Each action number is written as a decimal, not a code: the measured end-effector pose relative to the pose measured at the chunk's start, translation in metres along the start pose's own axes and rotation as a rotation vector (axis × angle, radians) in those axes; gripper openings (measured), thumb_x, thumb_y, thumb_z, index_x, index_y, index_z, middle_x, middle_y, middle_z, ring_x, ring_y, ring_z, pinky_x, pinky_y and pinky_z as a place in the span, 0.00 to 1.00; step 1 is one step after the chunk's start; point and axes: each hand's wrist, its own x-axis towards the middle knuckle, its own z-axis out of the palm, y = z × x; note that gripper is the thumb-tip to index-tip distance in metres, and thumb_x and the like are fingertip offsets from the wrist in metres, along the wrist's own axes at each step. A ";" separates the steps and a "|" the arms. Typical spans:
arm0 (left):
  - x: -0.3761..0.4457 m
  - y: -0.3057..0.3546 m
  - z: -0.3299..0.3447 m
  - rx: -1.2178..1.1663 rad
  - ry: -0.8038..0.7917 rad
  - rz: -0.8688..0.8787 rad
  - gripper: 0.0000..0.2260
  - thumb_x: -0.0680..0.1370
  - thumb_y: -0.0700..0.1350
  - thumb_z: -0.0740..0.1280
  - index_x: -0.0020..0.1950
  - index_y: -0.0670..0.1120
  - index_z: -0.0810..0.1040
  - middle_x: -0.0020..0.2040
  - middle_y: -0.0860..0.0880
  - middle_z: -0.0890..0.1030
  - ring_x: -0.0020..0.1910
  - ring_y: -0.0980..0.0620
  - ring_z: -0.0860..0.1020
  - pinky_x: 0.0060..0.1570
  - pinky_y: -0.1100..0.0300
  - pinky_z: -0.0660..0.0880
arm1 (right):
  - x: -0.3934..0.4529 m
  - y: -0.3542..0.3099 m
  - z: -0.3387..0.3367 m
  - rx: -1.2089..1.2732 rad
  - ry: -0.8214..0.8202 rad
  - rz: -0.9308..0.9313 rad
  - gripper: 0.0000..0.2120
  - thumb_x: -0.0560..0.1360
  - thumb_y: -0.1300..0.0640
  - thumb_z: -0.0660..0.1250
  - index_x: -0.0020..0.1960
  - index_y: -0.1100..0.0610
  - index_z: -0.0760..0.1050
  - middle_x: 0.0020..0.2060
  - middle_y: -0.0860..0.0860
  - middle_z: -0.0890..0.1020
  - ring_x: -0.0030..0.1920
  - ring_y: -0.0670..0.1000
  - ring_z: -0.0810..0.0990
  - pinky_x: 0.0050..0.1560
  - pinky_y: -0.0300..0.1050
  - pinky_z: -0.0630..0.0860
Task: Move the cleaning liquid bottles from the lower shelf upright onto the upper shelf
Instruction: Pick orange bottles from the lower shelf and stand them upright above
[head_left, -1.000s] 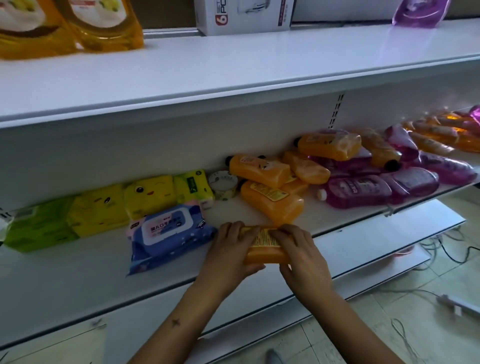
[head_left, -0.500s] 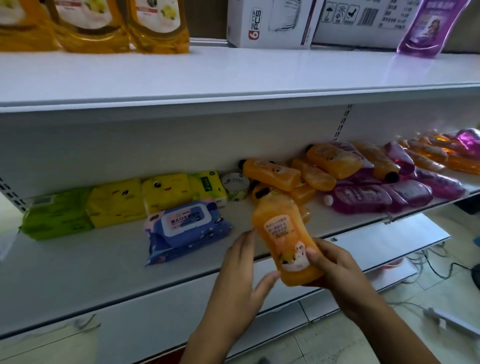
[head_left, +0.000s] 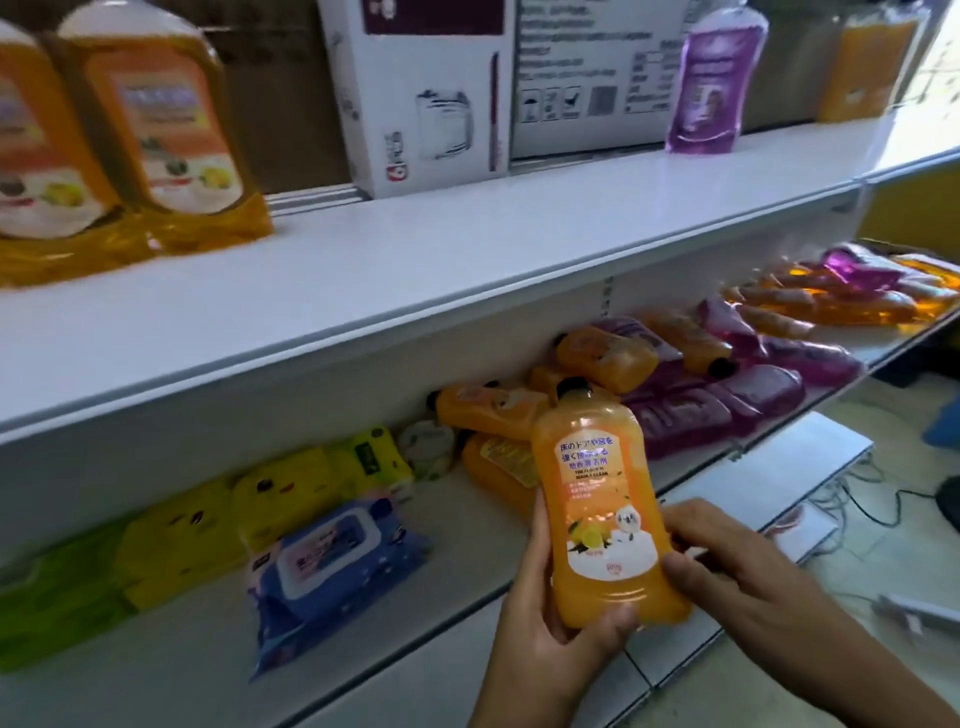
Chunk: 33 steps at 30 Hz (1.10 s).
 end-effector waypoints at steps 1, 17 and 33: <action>0.005 0.002 0.005 0.018 -0.036 0.004 0.43 0.74 0.40 0.75 0.78 0.62 0.53 0.71 0.54 0.75 0.68 0.49 0.75 0.62 0.57 0.76 | -0.001 -0.001 -0.008 0.079 0.008 0.012 0.23 0.71 0.40 0.66 0.64 0.24 0.67 0.52 0.37 0.78 0.51 0.46 0.81 0.49 0.46 0.80; 0.108 0.024 0.161 0.296 -0.358 0.178 0.47 0.72 0.48 0.79 0.77 0.70 0.49 0.74 0.60 0.70 0.72 0.55 0.71 0.65 0.55 0.74 | -0.033 0.002 -0.192 0.129 0.262 -0.050 0.50 0.62 0.40 0.76 0.71 0.22 0.47 0.64 0.28 0.69 0.57 0.40 0.81 0.45 0.39 0.83; 0.171 -0.086 0.310 0.182 -0.366 -0.085 0.43 0.68 0.55 0.80 0.71 0.77 0.55 0.71 0.62 0.72 0.67 0.56 0.76 0.60 0.60 0.77 | -0.068 0.140 -0.319 0.067 0.283 0.157 0.49 0.61 0.37 0.77 0.71 0.23 0.50 0.65 0.28 0.65 0.59 0.40 0.79 0.49 0.41 0.83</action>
